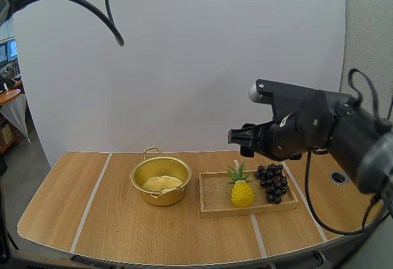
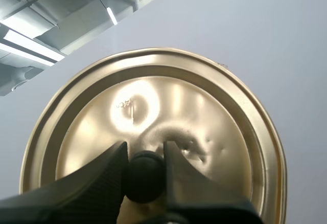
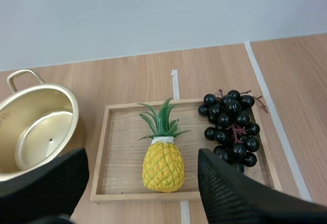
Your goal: Open the pot, put the pineapple inside, and close it
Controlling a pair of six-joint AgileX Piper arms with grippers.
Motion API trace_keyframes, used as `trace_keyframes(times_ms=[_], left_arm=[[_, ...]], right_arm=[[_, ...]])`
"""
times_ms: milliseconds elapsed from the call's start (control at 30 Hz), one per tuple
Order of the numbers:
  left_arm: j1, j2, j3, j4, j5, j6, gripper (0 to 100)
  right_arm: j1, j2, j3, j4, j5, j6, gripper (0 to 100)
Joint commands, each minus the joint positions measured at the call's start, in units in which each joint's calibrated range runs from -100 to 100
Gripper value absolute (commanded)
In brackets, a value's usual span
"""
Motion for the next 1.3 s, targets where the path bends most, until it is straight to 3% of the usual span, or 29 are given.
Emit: trace_keyframes(times_ms=[0,300,533,700,1033,1267], left_arm=[[-0.04,-0.39,-0.45,-0.30,-2.12,-0.58,0],[-0.04,-0.39,-0.45,-0.30,-2.12,-0.58,0],[-0.04,-0.39,-0.45,-0.30,-2.12,-0.58,0],[-0.04,-0.39,-0.45,-0.30,-2.12,-0.58,0],[-0.04,-0.39,-0.45,-0.30,-2.12,-0.58,0],[-0.04,-0.39,-0.45,-0.30,-2.12,-0.58,0]], right_arm=[[-0.21,8.38,-0.33,0.28,-1.46,-0.83,100],[-0.21,22.60,-0.33,0.37,-9.92,-1.93,100],[-0.21,27.99,-0.33,0.50,-11.96,-2.36,100],[-0.13,28.70,-0.33,0.50,-12.09,-2.74,100],[3.64,28.70,-0.33,0.29,-12.72,-2.83,100],[3.57,28.70,-0.33,-3.79,-13.50,-0.83,100]])
